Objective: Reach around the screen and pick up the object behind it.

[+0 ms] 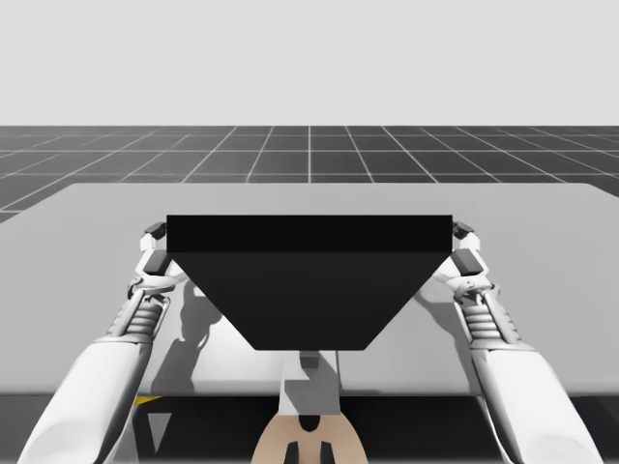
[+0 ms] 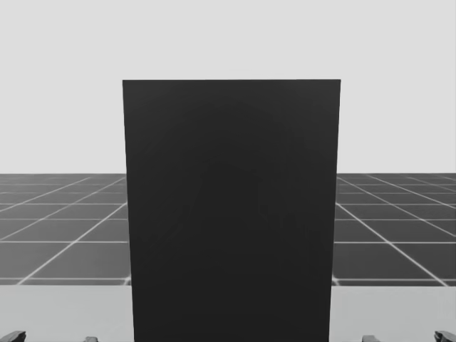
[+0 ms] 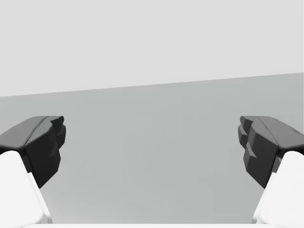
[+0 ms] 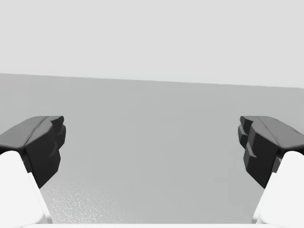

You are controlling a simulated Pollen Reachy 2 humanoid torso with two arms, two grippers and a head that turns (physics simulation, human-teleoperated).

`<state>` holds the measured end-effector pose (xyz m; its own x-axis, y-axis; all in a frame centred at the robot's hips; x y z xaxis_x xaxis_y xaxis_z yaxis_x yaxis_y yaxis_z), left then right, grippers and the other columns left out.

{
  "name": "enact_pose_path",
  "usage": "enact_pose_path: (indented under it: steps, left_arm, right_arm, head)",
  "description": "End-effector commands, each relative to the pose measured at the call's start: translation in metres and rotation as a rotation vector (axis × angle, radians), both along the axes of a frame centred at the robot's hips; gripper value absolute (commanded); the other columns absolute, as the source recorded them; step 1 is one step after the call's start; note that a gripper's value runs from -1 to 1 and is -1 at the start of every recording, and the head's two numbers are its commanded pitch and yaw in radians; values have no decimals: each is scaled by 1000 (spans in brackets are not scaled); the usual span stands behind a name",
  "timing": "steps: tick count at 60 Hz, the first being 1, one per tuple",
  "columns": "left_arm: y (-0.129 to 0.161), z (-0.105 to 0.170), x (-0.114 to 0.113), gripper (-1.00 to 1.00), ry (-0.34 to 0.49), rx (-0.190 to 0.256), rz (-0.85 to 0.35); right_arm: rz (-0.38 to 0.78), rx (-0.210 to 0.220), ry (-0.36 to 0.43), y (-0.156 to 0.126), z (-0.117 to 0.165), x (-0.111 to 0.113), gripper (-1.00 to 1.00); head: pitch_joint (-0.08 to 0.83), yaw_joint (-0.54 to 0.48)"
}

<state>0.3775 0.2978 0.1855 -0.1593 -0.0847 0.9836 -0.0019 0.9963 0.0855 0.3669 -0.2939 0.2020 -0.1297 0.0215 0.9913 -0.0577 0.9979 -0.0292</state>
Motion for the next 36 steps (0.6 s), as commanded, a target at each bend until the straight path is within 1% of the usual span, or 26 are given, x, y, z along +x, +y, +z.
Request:
enact_pose_path:
  steps: [1,4,6,10,11,13,14,15,16,18,19,21,22,23,24,26,27,29,31,36]
  left_arm:
    - [1,0,0,-1000,-2,0,1]
    - [1,0,0,-1000,-2,0,2]
    - [1,0,0,-1000,-3,1,2]
    - [3,0,0,-1000,1,-1,-3]
    - [4,-1,1,-1000,15,3,-18]
    - [4,-2,1,-1000,34,6,-39]
    - [5,-3,2,-1000,49,8,-55]
    - [6,-4,2,-1000,75,21,-83]
    - [6,-5,2,-1000,81,23,-88]
    - [6,-5,1,-1000,95,12,-118]
    - [6,-5,0,-1000,125,4,-176]
    - [7,-6,-1,-1000,137,14,-199]
    - [7,-6,-1,-1000,134,18,-200]
    - [7,-5,-3,-1000,138,23,-228]
    - [7,-5,-4,-1000,140,25,-246]
    - [7,-4,-6,-1000,146,29,-297]
    - [7,-4,-8,-1000,139,28,-313]
    - [6,-3,-10,-1000,140,31,-352]
    - [6,-2,-15,-1000,139,43,-424]
    - [2,-1,-22,-1000,135,60,-509]
  right_arm:
    - [-24,11,-24,2,-1,-2,-1000]
    - [35,8,-19,4,1,-3,-1000]
    - [45,0,-18,5,1,-3,-1000]
    - [95,-24,20,7,0,-4,-1000]
    - [147,-32,49,7,-1,-5,-1000]
    - [159,-21,59,7,-1,-6,-1000]
    - [172,-14,67,7,-2,-6,-1000]
    - [210,-6,80,9,-2,-9,-1000]
    - [233,-3,80,8,-3,-8,-1000]
    - [265,-16,82,8,-4,-9,-1000]
    - [287,-29,80,8,-6,-11,-1000]
    - [312,-19,92,8,-6,-11,-1000]
    - [324,-19,96,8,-7,-12,-1000]
    - [361,-21,91,7,-8,-14,-1000]
    - [371,-18,87,7,-9,-14,-1000]
    - [419,-3,70,8,-11,-16,-1000]
    - [453,-17,65,8,-11,-17,-1000]
    - [481,-28,58,9,-11,-19,-1000]
    - [537,-43,37,12,-12,-22,-1000]
    - [632,-19,29,17,-10,-28,-1000]
  head:
    - [-31,8]
    - [-31,8]
    - [-30,7]
    - [-30,7]
    - [-29,6]
    - [-28,5]
    - [-28,5]
    - [-25,4]
    - [-25,3]
    - [-24,3]
    - [-22,3]
    - [-20,3]
    - [-20,3]
    - [-19,2]
    - [-18,2]
    - [-18,1]
    - [-16,0]
    - [-15,-1]
    - [-13,-2]
    - [-10,-5]
